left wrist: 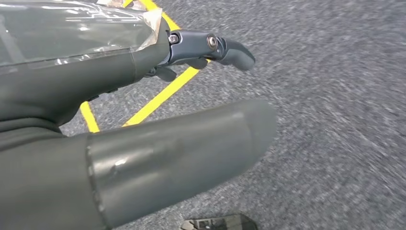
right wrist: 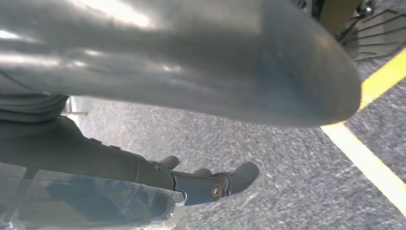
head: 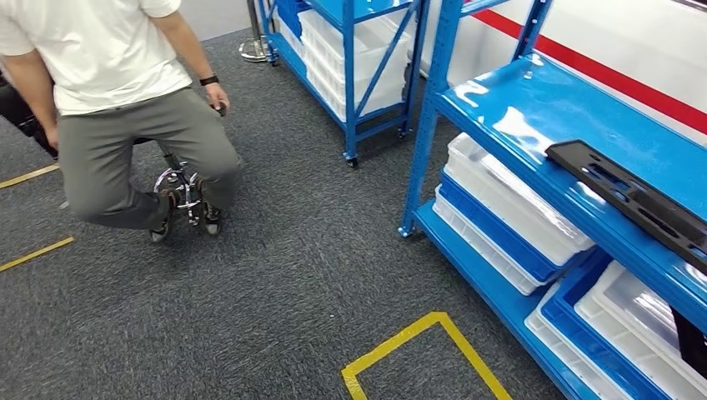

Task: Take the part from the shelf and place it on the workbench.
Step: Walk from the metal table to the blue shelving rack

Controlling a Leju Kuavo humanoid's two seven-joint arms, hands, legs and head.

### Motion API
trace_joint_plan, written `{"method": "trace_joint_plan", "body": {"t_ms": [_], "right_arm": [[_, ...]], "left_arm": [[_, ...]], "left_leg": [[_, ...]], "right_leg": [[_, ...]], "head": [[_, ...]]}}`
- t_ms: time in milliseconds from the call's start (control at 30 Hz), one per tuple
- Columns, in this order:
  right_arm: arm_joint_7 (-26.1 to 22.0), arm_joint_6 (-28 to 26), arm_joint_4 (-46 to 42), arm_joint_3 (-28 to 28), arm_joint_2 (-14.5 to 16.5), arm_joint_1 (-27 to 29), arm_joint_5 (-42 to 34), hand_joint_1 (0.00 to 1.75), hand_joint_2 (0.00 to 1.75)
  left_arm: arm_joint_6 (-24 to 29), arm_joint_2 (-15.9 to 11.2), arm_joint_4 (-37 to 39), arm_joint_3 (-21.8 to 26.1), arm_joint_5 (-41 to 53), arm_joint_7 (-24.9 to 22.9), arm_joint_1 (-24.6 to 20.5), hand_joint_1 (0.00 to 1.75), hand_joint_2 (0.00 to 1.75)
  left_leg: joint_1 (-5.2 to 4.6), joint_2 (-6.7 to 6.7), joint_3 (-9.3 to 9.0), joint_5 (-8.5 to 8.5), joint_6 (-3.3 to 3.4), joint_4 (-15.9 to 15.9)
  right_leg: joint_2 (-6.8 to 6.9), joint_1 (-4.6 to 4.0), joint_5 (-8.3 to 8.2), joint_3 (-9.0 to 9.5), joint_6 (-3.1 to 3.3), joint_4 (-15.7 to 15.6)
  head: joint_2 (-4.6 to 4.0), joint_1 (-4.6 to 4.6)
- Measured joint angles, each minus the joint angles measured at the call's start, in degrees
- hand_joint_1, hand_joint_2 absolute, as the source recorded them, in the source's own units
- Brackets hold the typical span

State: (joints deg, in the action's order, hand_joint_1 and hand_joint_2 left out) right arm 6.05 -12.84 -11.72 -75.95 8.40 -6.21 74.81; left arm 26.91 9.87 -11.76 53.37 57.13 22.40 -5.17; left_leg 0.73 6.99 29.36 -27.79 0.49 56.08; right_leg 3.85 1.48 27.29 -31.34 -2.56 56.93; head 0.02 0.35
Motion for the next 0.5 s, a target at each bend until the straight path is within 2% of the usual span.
{"method": "trace_joint_plan", "body": {"t_ms": [33, 67, 100, 133, 167, 200, 233, 267, 300, 333, 400, 433, 467, 500], "right_arm": [[0.00, 0.01, -0.01, 0.00, -0.07, 0.05, -0.01, 0.00, 0.00], [0.00, 0.01, -0.01, 0.00, -0.11, 0.09, -0.02, 0.00, 0.00], [0.01, 0.01, -0.02, 0.00, -0.14, 0.08, -0.03, 0.00, 0.00], [0.01, 0.01, -0.02, 0.00, -0.14, 0.04, -0.04, 0.00, 0.00], [0.02, 0.01, -0.02, 0.00, -0.11, 0.01, -0.04, 0.00, 0.00], [0.02, 0.01, -0.02, 0.00, -0.10, -0.03, -0.04, 0.00, 0.00], [0.02, 0.01, -0.02, 0.00, -0.09, -0.04, -0.04, 0.00, 0.00], [0.02, 0.01, -0.02, 0.00, -0.08, 0.01, -0.04, 0.00, 0.00], [0.02, 0.01, -0.02, 0.00, -0.09, 0.08, -0.04, 0.00, 0.00], [0.02, 0.01, -0.02, 0.00, -0.10, 0.14, -0.04, 0.00, 0.00], [0.02, 0.05, -0.01, 0.00, -0.04, 0.15, -0.04, 0.00, 0.00], [0.02, 0.09, 0.00, 0.00, 0.01, 0.10, -0.04, 0.00, 0.00], [0.02, 0.13, 0.00, 0.00, 0.04, 0.06, -0.04, 0.00, 0.00], [0.02, 0.16, 0.01, 0.00, 0.08, 0.02, -0.05, 0.00, 0.00]], "left_arm": [[0.00, 0.04, 0.01, 0.01, -0.01, 0.00, -0.10, 0.00, 0.00], [0.00, 0.06, 0.01, 0.01, -0.02, 0.01, -0.20, 0.00, 0.00], [0.01, 0.07, 0.01, 0.01, -0.02, 0.01, -0.27, 0.00, 0.00], [0.01, 0.08, 0.01, 0.01, -0.03, 0.01, -0.26, 0.00, 0.00], [0.02, 0.04, 0.01, 0.00, -0.02, 0.01, -0.19, 0.00, 0.00], [0.02, 0.04, 0.01, 0.00, -0.02, 0.00, -0.08, 0.00, 0.00], [0.02, 0.03, 0.01, 0.01, -0.03, -0.01, 0.02, 0.00, 0.00], [0.02, 0.03, 0.01, 0.01, -0.03, -0.01, 0.10, 0.00, 0.00], [0.02, 0.04, 0.01, 0.01, -0.04, -0.02, 0.13, 0.00, 0.00], [0.02, 0.04, 0.01, 0.01, -0.04, -0.02, 0.14, 0.00, 0.00], [0.02, -0.02, 0.01, 0.01, -0.05, -0.02, 0.14, 0.00, 0.00], [0.03, -0.06, 0.01, 0.01, -0.05, -0.02, 0.14, 0.00, 0.00], [0.03, -0.09, 0.01, 0.01, -0.06, -0.02, 0.12, 0.00, 0.00], [0.04, -0.10, 0.01, 0.01, -0.08, -0.02, 0.10, 0.00, 0.00]], "left_leg": [[0.15, 0.23, -0.20, -0.15, -0.33, 0.01], [0.38, -0.48, -0.23, -0.67, -0.67, 0.35], [0.60, -1.91, 0.18, -1.86, -0.93, 1.60], [0.77, -3.74, 1.10, -3.61, -1.11, 3.87], [0.82, -5.51, 2.69, -5.88, -1.12, 7.49], [0.81, -6.46, 4.71, -8.05, -1.01, 11.74], [0.80, -6.81, 6.51, -9.42, -0.89, 15.32], [0.80, -6.94, 7.67, -9.66, -0.70, 17.35], [0.79, -7.04, 7.64, -8.56, -0.44, 16.89], [0.78, -7.38, 6.42, -6.47, -0.09, 14.09], [0.74, -10.02, 2.73, -2.31, 0.82, 6.12], [0.65, -11.15, 1.42, -1.22, 1.15, 3.29], [0.52, -11.91, 0.79, -0.83, 1.38, 1.84], [0.33, -11.76, 0.69, -0.83, 1.50, 1.46]], "right_leg": [[-0.74, 0.21, -0.05, 0.01, 0.55, 0.03], [-1.30, 0.38, -0.13, 0.01, 0.97, 0.02], [-1.92, 0.56, -0.30, 0.10, 1.47, 0.00], [-2.50, 0.71, -0.48, 0.18, 1.92, -0.04], [-3.10, 0.55, -0.65, -0.01, 2.28, -0.04], [-3.83, 0.32, -0.78, -0.19, 2.58, -0.03], [-4.62, 0.09, -0.88, -0.35, 2.77, -0.01], [-5.48, -0.14, -0.97, -0.44, 2.91, 0.00], [-6.34, -0.31, -1.02, -0.45, 2.94, 0.01], [-7.17, -0.43, -1.07, -0.39, 2.94, 0.02], [-8.68, -0.66, -1.18, -0.33, 2.76, 0.07], [-9.30, -0.75, -1.28, -0.44, 2.58, 0.11], [-9.87, -0.76, -1.42, -0.64, 2.34, 0.12], [-10.39, -0.76, -1.60, -0.87, 2.01, 0.09]], "head": [[0.00, -0.21], [0.00, -0.34], [0.00, -0.45], [0.00, -0.60], [0.00, -0.74], [0.00, -0.80], [0.00, -0.86], [0.00, -0.87], [0.00, -0.87], [0.00, -0.87], [0.00, -0.85], [0.00, -0.86], [0.00, -0.89], [0.00, -0.92]]}}
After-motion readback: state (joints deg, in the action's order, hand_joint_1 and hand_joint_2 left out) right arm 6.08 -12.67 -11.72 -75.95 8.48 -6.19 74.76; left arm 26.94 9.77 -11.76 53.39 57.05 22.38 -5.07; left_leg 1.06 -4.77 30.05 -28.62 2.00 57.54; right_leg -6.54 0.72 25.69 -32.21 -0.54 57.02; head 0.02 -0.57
